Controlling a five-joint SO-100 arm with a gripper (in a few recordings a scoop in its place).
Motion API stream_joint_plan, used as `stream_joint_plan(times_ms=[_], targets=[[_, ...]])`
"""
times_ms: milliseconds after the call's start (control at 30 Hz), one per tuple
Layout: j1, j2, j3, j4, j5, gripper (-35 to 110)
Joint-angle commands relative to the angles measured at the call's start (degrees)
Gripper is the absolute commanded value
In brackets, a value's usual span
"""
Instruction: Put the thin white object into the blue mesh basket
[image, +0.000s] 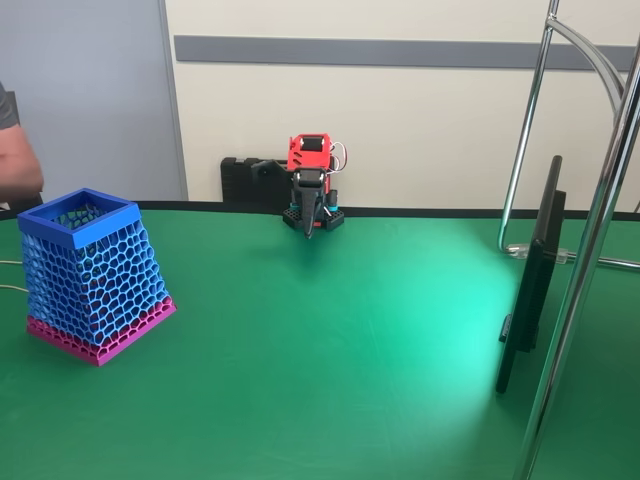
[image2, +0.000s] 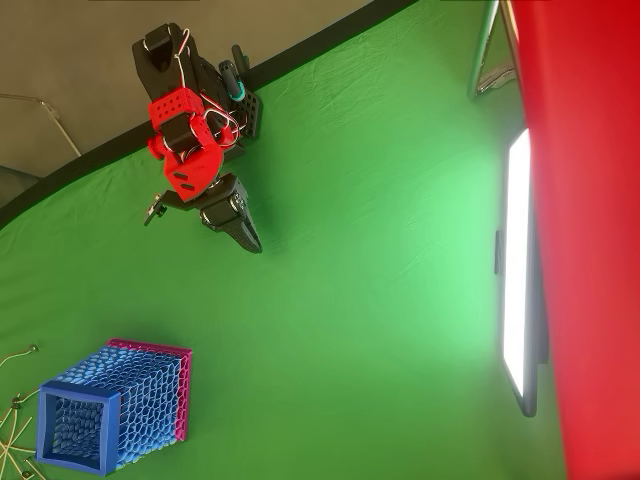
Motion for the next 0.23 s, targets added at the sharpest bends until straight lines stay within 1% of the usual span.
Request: stream_joint_plan(times_ms=[0,200], targets=[[0.4,0.6,0.4,0.3,0.4,1],[-1.1,0.7,0.4,0.3,-1.2,1]])
